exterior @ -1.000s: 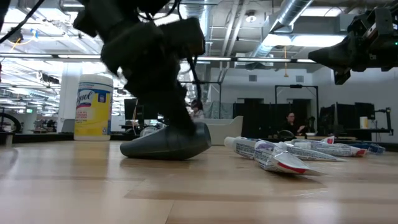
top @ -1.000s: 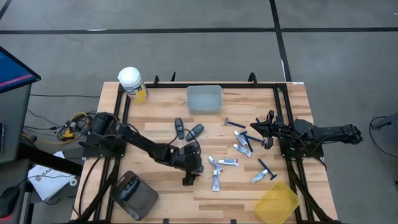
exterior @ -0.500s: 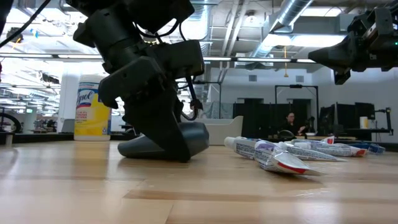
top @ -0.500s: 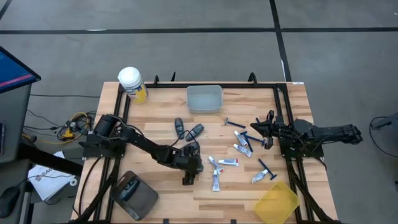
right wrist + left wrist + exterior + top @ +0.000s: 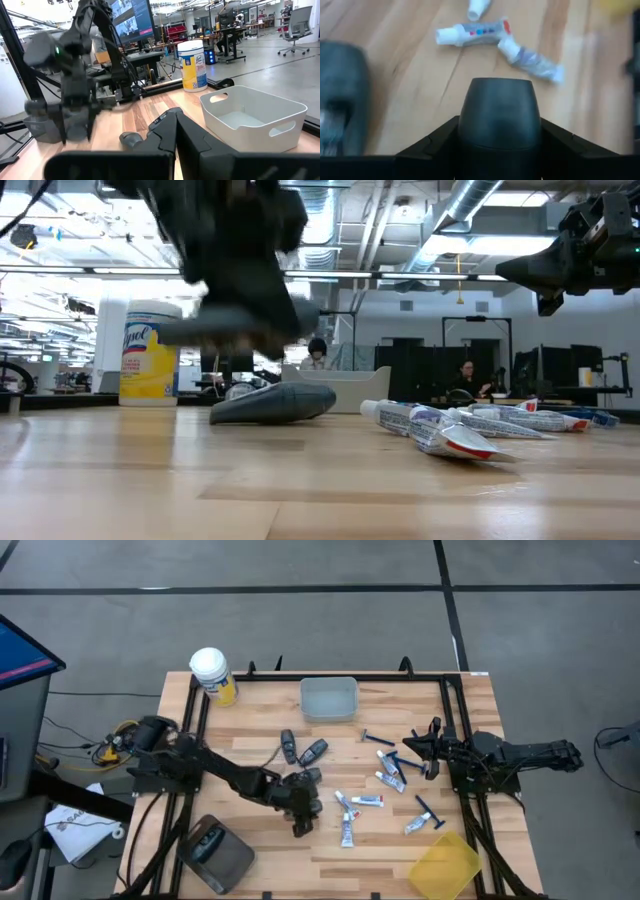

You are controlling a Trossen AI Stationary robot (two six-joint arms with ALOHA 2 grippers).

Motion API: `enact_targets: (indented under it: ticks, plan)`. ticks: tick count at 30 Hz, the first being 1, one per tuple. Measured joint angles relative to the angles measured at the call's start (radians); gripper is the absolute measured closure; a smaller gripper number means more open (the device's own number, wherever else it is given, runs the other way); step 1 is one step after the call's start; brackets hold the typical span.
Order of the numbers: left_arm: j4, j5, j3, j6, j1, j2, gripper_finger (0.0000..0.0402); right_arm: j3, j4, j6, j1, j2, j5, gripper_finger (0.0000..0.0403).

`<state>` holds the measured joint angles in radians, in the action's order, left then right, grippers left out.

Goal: Pick & Place Travel size toiletries
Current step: Put the black deodorant into the black bin

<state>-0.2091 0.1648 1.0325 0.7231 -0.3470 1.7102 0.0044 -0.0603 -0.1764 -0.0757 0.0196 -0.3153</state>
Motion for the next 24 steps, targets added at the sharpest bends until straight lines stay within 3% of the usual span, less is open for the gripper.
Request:
enact_targets:
  ticks: [8, 12, 19, 24]
  plan:
    - [-0.142, -0.014, 0.000, 0.443, -0.120, -0.304, 0.0202, 0.000, 0.000, 0.000, 0.000, 0.000, 0.000, 0.0403]
    - [-0.216, -0.012, 0.002, 0.669, -0.222, -0.399, 0.0202, 0.000, 0.000, 0.000, 0.000, 0.000, 0.000, 0.0403]
    - [-0.315, -0.006, 0.001, 1.053, -0.434, -0.398, 0.0202, 0.000, 0.000, 0.000, 0.000, 0.000, 0.000, 0.0403]
    - [-0.345, 0.074, 0.001, 1.296, -0.561, -0.332, 0.0202, 0.000, 0.000, 0.000, 0.000, 0.000, 0.000, 0.0403]
